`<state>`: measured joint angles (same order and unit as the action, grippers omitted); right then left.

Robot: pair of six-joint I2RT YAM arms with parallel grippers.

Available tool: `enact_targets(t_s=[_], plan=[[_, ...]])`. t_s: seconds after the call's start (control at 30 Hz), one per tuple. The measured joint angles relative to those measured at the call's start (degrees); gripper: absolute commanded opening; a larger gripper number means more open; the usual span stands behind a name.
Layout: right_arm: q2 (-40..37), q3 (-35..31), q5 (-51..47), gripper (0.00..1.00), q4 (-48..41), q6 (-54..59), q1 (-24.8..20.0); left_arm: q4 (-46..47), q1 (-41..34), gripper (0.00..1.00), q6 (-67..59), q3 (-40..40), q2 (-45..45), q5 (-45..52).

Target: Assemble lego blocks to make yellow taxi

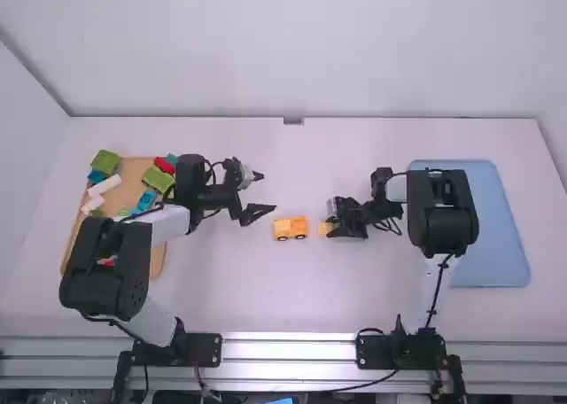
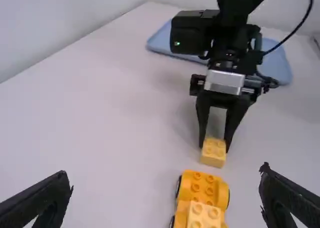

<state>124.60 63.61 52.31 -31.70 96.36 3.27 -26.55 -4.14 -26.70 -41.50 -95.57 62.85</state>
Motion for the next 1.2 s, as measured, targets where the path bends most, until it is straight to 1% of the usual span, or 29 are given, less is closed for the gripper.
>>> enact_targets(t_s=[0.03,0.07,0.1,0.13,0.2,0.3,0.33,0.37,0.47,0.57,0.6,0.77,0.9,0.97,1.03,1.1,1.2], plan=[[0.0,0.0,0.1,0.53,-0.1,-0.3,0.0,-0.2,0.0,0.99,0.0,0.0,0.0,0.4],[0.0,0.0,0.0,0.58,-0.1,-0.1,0.1,-0.4,0.0,0.99,0.0,0.0,0.0,1.0],[0.0,-0.1,0.1,0.67,0.0,0.0,0.3,-0.8,0.0,0.99,0.0,0.0,0.0,1.3],[0.0,-0.1,0.2,0.71,0.0,0.0,0.5,-1.3,0.0,0.99,0.0,0.0,0.0,1.6],[0.0,-0.1,0.2,0.72,0.1,0.1,1.0,-1.5,0.0,0.99,0.0,0.0,0.0,1.9],[0.0,-0.1,0.2,0.59,0.2,0.0,1.7,-1.4,0.0,0.99,0.0,0.0,0.0,2.1],[0.0,-0.1,0.1,0.5,0.2,0.0,2.1,-1.4,0.0,0.99,0.0,0.0,0.0,2.1],[0.0,-0.1,0.0,0.46,0.2,0.0,2.5,-1.4,0.0,0.99,0.0,0.0,0.0,2.1],[0.0,-0.1,-0.2,0.45,0.0,0.0,3.0,-1.2,0.0,0.99,0.0,0.0,0.0,2.1],[0.0,-0.1,-0.3,0.47,0.1,0.0,3.1,-0.8,0.0,0.99,-0.1,0.0,0.0,2.1],[0.0,-0.1,-0.2,0.52,0.0,0.0,3.1,-0.2,0.0,0.99,-0.5,0.0,0.0,2.1],[0.0,-0.2,-0.1,0.53,-0.2,0.0,2.3,3.0,0.0,0.99,-3.7,0.0,0.0,2.1],[0.0,-0.4,0.1,0.52,0.7,0.0,1.2,6.4,-0.2,0.99,-8.5,0.0,0.0,2.1],[0.0,-0.9,0.6,0.52,2.2,0.1,1.1,6.8,-0.5,0.99,-9.8,0.0,0.0,2.1],[0.0,-2.5,2.3,0.51,5.5,0.0,1.1,7.1,-0.7,0.99,-11.2,0.0,0.0,2.1],[-0.1,-3.7,3.5,0.47,7.6,-0.4,1.1,7.1,-0.9,0.99,-11.8,0.0,0.0,2.1],[-0.2,-5.7,5.5,0.45,10.4,-1.6,1.1,7.1,-1.0,0.99,-12.4,0.0,0.0,2.1]])
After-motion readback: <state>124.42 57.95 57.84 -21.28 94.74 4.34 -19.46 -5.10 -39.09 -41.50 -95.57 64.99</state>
